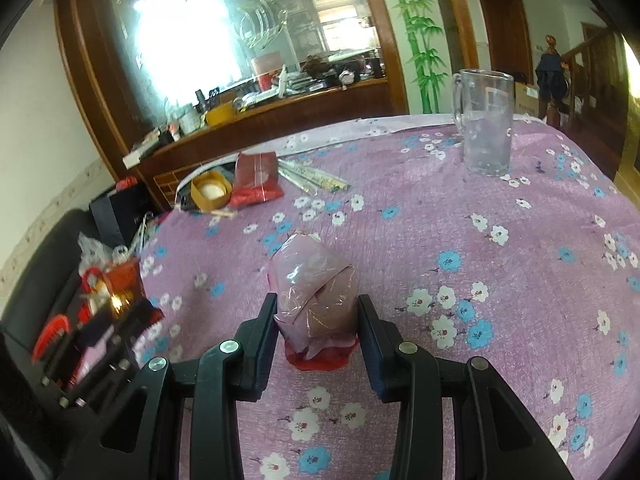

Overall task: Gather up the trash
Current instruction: 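Lift the snack packet and pink bag above the table with both grippers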

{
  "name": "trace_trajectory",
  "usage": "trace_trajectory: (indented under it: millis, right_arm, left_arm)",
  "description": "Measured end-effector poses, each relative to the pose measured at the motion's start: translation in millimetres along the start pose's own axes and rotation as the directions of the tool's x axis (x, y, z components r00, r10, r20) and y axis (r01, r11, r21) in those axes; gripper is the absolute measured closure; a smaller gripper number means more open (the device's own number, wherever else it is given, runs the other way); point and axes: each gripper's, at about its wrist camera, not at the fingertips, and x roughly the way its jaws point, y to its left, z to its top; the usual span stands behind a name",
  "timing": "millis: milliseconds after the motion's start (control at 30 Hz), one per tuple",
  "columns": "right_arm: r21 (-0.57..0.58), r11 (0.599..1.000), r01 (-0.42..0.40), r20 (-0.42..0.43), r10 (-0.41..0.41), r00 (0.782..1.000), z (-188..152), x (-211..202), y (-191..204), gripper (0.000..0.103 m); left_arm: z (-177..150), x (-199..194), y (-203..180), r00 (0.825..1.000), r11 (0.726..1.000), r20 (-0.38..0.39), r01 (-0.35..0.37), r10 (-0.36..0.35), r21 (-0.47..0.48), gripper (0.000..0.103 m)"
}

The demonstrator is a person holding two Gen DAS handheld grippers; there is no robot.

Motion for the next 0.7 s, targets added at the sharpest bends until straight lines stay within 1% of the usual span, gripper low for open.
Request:
trace_trajectory:
  millis: [133,267,367,533,700]
  right_arm:
    - [0.014,1.000,0.010,0.021,-0.010,1.000,4,-21,1,0.061]
    - [0.003,1.000,0.028,0.042,-0.029,0.999,-4,-50,3,0.061]
    - [0.004,1.000,0.012,0.057,-0.012,0.998,-19,-75,9,0.061]
    - [-0.022,1.000,0.006,0.064,-0.005,0.998,-51,-103,25,0.061]
    - [-0.046,0.999,-0.013,0.055,0.015,0.998,-81,-121,43,0.061]
  left_arm:
    - [8,-18,4,0.999,0.999,-0.002,0.036,-0.036,-0.010,0.069]
    - [4,-46,6,0.999,0.998,0.017,0.051,-0.051,0.021,0.069]
    - [-3,-67,11,0.998,0.997,0.019,0.064,-0.065,0.030,0.069]
    - [-26,-100,26,0.998,0.997,0.036,0.055,-0.057,0.055,0.068]
    - [-48,-117,45,0.998,0.998,0.021,0.050,-0.051,0.037,0.068]
